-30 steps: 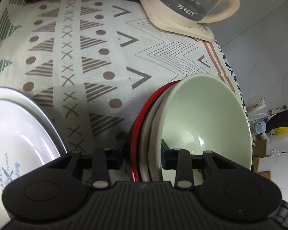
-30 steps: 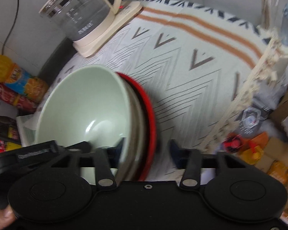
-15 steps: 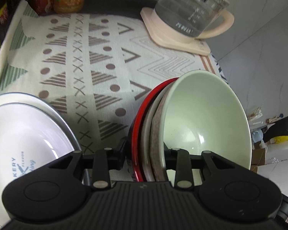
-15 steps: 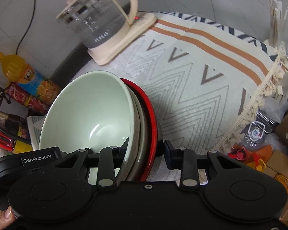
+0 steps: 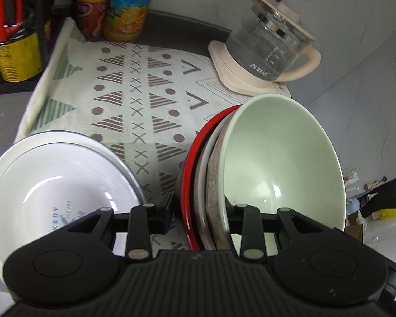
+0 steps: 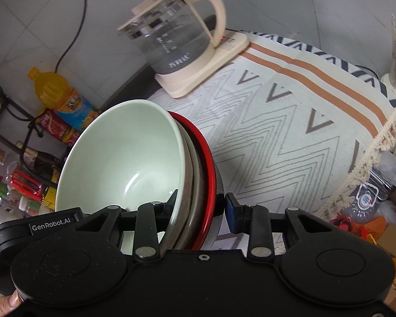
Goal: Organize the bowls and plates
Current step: 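Lift the nested bowls and red plate with both grippers toward the plate stack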
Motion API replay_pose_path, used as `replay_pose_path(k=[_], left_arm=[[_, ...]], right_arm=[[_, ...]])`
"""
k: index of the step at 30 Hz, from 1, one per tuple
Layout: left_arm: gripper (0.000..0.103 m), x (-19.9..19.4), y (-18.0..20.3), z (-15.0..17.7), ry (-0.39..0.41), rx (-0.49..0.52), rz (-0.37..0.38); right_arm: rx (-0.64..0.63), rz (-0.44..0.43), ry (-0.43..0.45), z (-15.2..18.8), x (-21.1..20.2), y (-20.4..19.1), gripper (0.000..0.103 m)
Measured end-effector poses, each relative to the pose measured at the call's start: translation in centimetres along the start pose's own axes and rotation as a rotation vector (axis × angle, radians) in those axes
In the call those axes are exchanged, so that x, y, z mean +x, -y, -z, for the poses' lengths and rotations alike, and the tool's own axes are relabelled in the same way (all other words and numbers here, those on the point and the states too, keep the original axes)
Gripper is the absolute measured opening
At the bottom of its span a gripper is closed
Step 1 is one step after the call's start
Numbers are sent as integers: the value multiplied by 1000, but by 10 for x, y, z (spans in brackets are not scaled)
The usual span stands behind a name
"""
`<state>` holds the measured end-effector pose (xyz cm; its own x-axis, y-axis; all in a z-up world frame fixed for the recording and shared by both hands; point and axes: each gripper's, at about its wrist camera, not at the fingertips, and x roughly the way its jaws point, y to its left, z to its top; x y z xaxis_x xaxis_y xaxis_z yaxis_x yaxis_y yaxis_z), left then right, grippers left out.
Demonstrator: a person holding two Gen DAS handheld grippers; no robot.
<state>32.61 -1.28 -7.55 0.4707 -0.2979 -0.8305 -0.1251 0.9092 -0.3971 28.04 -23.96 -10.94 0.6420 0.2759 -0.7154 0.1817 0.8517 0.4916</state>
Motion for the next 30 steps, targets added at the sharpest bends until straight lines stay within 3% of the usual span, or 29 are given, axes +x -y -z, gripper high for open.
replay_pose_path(k=[14, 30], left_arm=[[32, -45, -42, 15, 97, -99, -60], [32, -74, -107, 31, 128, -248, -145]], right_arm=[[-95, -101, -15, 10, -2, -44, 33], [-208, -181, -120, 32, 17, -96, 33]])
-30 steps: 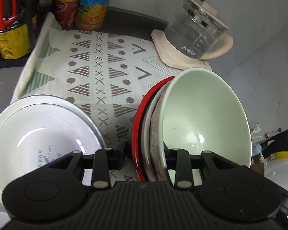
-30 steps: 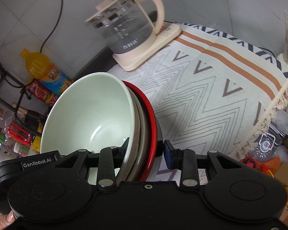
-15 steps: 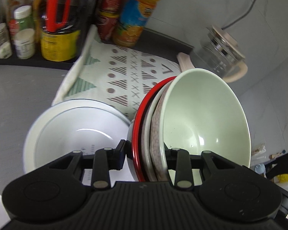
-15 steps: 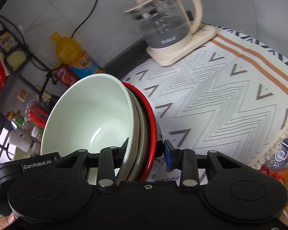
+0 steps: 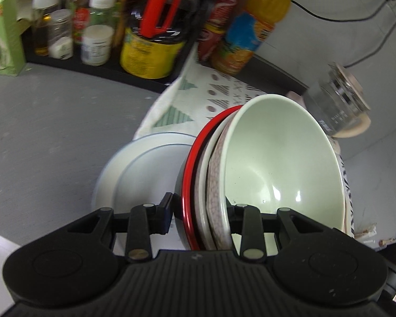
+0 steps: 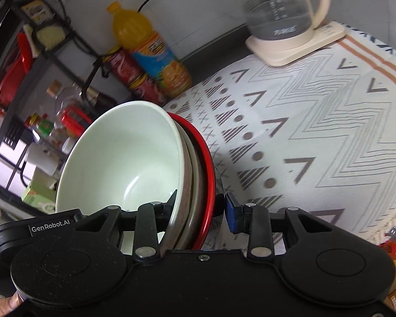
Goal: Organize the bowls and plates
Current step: 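Lower the bowl stack onto the 'BAKERY' plate with both grippers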
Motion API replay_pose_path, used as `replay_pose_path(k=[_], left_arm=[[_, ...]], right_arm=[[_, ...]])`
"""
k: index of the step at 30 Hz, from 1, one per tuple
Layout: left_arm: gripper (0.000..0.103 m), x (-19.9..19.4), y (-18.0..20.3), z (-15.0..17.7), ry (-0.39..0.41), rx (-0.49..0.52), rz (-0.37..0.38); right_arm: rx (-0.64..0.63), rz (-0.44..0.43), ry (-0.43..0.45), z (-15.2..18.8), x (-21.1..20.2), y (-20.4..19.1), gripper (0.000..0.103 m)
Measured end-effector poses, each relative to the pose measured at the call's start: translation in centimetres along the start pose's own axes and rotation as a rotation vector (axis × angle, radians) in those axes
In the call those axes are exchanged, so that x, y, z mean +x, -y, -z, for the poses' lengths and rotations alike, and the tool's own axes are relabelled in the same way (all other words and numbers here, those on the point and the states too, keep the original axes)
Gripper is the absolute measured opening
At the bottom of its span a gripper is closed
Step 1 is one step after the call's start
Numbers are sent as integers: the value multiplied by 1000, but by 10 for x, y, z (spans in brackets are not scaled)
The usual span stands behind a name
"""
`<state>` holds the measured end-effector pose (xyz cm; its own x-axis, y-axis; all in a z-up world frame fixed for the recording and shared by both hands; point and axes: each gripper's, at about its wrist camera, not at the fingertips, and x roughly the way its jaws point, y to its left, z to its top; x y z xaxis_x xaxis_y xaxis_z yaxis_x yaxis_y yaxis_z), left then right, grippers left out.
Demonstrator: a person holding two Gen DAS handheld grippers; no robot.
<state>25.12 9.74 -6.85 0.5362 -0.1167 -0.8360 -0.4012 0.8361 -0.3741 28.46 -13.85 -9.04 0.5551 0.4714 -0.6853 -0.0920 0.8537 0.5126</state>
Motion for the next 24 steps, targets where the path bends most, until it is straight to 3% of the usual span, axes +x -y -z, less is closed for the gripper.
replay_pose_path(k=[11, 24], left_arm=[[32, 5, -30, 0, -23, -62, -43], [32, 23, -42, 2, -71, -98, -45]], right_arm=[[-52, -27, -88, 9, 27, -28, 33], [-57, 7, -150, 14, 45, -27, 33]])
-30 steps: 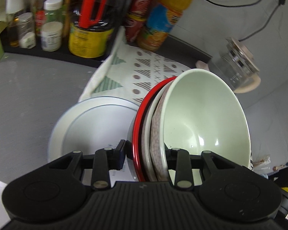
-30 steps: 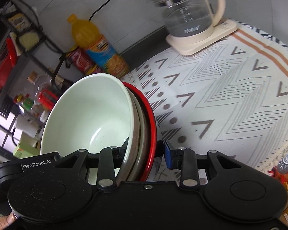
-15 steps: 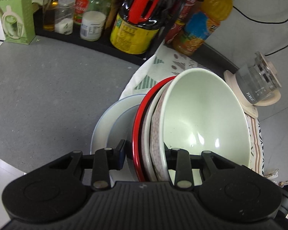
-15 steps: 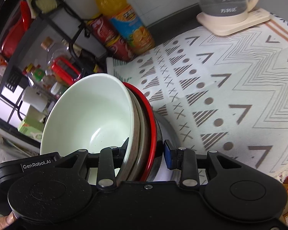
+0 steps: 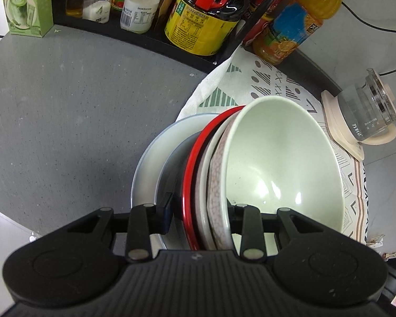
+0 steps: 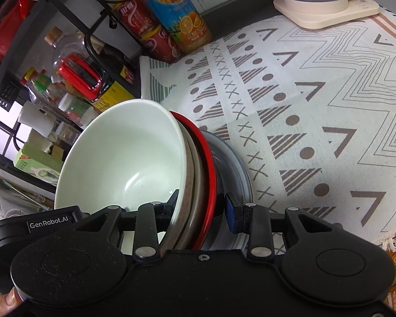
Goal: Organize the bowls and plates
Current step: 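Lower the bowl stack onto the 'BAKERY' plate with both grippers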
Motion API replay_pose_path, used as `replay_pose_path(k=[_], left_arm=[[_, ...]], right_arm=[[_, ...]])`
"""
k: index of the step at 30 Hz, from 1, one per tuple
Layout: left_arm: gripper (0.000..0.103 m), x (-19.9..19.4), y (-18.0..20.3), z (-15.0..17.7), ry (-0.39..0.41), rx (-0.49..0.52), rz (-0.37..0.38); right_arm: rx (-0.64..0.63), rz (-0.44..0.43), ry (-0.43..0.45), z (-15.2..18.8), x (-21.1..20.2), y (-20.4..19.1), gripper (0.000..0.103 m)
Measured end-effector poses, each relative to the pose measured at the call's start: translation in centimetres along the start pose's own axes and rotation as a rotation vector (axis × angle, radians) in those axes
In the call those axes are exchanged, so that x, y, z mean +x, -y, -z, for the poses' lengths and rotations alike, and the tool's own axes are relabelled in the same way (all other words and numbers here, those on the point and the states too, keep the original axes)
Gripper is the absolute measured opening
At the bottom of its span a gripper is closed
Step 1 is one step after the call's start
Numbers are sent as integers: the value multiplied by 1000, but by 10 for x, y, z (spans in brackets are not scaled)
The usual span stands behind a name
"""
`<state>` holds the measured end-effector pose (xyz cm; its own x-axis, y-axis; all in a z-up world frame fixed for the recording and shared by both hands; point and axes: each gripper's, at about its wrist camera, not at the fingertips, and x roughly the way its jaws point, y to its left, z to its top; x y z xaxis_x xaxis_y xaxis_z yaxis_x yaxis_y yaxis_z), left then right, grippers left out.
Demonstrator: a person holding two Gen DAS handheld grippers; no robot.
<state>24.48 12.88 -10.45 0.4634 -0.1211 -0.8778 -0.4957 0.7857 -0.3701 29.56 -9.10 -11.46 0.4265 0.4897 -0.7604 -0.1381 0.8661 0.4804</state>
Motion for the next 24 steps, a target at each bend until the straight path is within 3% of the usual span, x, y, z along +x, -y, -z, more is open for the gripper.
replay_pose_path(k=[9, 14, 19, 24], left_arm=[[33, 4, -2, -1, -17, -9, 4], [50, -3, 5, -4, 1, 21, -40], [64, -14, 3, -4, 22, 16, -50], [78, -25, 4, 0, 39, 25, -57]], right_arm=[[-18, 0, 5, -2, 2, -2, 36], [-22, 2, 10, -1, 0, -3, 39], [-38, 14, 41, -4, -10, -5, 62], [-41, 35, 63, -3, -22, -1, 69]])
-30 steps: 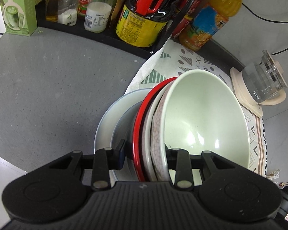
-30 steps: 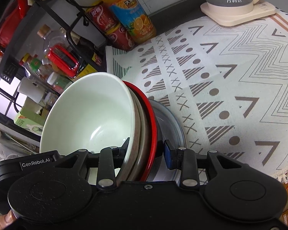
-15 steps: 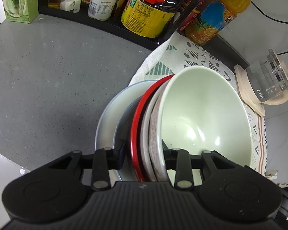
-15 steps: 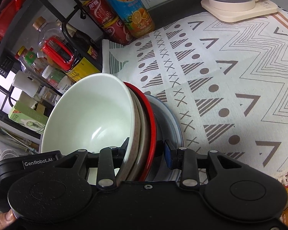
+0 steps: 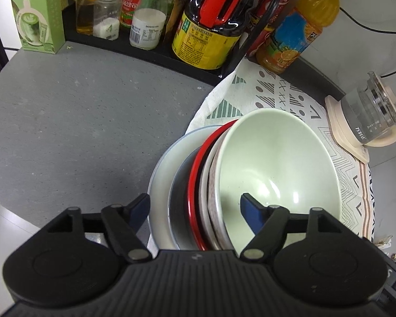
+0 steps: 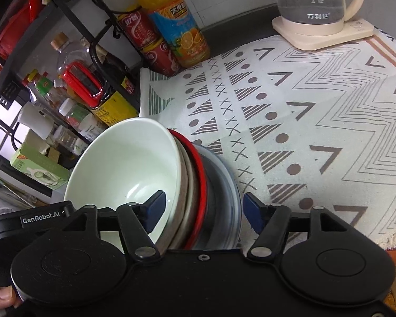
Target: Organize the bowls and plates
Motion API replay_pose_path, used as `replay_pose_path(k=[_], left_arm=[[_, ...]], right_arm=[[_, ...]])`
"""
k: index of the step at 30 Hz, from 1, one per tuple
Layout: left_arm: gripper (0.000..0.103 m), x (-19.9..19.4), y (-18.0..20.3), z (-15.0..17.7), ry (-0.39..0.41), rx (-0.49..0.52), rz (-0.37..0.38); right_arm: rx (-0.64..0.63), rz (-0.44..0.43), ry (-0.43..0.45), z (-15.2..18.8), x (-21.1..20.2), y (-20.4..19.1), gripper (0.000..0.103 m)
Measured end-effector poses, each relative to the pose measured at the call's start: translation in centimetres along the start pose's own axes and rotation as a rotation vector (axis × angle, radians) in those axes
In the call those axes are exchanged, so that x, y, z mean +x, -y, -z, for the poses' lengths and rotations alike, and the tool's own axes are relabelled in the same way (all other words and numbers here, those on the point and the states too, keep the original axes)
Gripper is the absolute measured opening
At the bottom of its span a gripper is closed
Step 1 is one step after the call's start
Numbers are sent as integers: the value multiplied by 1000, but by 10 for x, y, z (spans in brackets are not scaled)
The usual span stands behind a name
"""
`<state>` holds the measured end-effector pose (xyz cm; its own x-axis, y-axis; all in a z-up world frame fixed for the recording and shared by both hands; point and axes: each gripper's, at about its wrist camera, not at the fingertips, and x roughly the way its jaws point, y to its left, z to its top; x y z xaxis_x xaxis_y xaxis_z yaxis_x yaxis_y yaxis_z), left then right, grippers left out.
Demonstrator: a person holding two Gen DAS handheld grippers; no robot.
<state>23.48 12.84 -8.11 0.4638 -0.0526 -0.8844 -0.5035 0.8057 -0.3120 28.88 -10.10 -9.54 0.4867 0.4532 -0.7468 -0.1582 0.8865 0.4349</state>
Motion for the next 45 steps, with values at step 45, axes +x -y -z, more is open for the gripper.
replay_pose_path(k=[45], left_arm=[[103, -123, 43, 104, 254, 342, 54]], right_arm=[[-71, 186, 312, 75, -169, 46, 103]])
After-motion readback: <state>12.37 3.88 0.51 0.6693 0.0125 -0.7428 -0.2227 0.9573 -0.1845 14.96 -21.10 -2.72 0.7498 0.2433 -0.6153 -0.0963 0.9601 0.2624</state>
